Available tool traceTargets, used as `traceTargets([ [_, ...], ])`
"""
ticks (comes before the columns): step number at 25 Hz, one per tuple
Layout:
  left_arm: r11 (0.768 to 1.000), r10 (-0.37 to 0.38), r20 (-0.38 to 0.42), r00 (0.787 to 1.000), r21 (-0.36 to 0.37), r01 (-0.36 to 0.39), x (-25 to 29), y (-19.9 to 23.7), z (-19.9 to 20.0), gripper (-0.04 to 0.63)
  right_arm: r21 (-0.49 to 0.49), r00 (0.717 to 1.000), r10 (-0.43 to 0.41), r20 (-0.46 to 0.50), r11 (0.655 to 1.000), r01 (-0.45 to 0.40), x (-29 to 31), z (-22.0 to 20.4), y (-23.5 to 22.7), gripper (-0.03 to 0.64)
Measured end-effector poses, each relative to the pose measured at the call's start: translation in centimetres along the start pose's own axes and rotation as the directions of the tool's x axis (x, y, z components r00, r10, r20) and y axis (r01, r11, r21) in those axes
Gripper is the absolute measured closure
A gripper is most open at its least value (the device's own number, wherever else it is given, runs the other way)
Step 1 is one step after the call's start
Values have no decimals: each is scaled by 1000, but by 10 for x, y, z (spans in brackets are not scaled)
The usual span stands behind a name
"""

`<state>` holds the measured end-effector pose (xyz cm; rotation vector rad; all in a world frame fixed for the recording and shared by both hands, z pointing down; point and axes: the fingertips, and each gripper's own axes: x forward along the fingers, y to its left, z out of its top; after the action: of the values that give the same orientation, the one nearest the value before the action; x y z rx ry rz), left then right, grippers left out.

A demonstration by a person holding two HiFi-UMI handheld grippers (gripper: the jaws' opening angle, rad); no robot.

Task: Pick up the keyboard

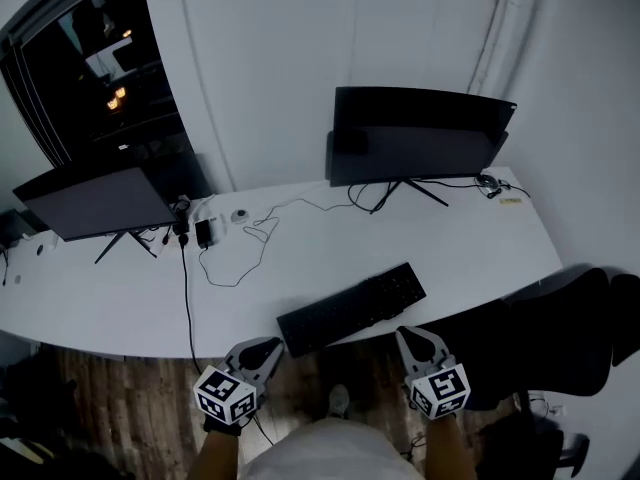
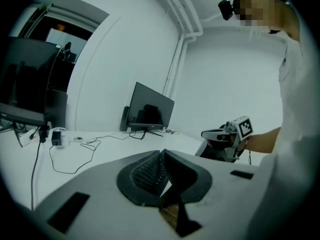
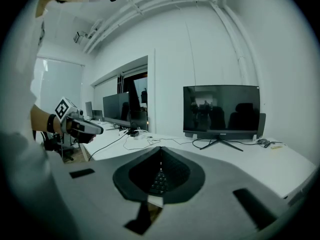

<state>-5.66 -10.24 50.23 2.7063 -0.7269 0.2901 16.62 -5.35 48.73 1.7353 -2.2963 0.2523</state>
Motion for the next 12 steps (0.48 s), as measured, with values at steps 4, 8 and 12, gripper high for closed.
traceTargets([
  [4, 999, 39, -38, 999, -20, -39, 22, 6, -13, 572, 11, 998, 45, -37, 999, -45, 20, -15, -19, 602],
  [8, 994, 92, -111, 990, -52, -98, 41, 21, -39, 572, 9, 990, 98, -102, 995, -97, 39, -38, -34, 579],
  [12, 984, 141, -178, 974, -84, -157, 60, 35, -60, 571, -5, 976, 125, -179, 992, -128, 56, -65, -54, 559],
])
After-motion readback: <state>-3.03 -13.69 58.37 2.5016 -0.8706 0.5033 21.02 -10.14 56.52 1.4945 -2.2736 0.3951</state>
